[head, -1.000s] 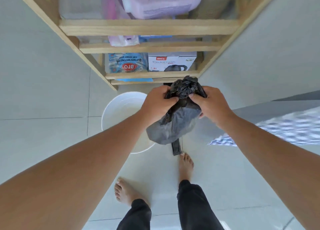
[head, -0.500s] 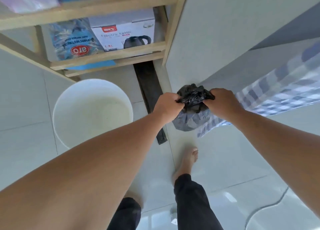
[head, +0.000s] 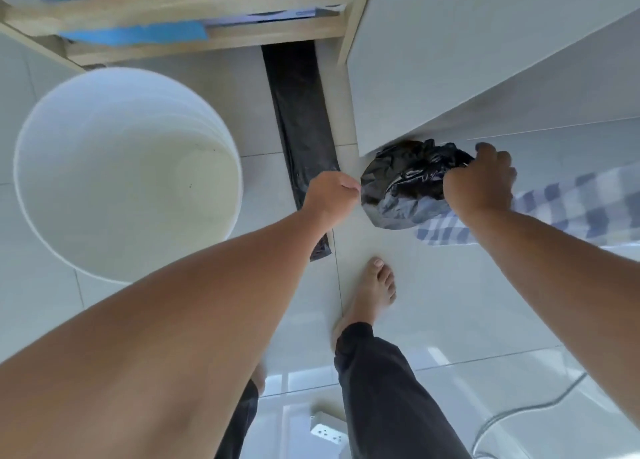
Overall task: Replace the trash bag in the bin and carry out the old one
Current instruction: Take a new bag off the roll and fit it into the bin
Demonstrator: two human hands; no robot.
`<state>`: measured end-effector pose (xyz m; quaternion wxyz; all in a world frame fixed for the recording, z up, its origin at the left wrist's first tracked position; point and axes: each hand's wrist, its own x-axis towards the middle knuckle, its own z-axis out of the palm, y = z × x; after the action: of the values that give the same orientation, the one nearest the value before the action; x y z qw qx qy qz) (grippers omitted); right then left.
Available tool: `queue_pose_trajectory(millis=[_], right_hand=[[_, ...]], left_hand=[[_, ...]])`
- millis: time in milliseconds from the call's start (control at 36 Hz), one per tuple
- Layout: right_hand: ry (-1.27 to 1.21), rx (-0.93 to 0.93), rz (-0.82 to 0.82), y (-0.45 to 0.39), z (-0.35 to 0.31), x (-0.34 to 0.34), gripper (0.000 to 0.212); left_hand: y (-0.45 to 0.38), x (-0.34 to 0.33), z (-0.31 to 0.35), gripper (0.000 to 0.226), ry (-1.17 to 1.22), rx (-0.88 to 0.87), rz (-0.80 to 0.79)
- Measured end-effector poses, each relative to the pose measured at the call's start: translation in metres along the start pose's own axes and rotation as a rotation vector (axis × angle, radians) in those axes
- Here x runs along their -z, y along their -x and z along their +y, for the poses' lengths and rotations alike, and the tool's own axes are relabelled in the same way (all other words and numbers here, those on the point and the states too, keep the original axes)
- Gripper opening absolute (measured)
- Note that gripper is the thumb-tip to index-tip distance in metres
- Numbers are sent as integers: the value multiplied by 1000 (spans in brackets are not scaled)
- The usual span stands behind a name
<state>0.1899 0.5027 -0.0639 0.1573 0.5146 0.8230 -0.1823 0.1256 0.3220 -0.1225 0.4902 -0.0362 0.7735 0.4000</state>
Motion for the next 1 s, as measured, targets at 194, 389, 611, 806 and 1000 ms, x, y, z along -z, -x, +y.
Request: queue_pose_trajectory(millis=[194, 389, 611, 806, 1000], right_hand=[[84, 782, 264, 58, -17, -7, 36], [316, 1282, -89, 47, -44, -62, 35], [354, 474, -523, -27, -79, -136, 21], [-59, 56, -565, -53, -78, -212, 19], [-169, -29, -521, -53, -81, -212, 10]], left_hand=[[-24, 30, -57, 13, 94, 333, 178], [-11, 32, -65, 34, 48, 395, 274], [-55, 3, -114, 53, 12, 414, 287], [-98, -14, -140, 33, -83, 364, 390], [-87, -10, -141, 24, 123, 278, 332]])
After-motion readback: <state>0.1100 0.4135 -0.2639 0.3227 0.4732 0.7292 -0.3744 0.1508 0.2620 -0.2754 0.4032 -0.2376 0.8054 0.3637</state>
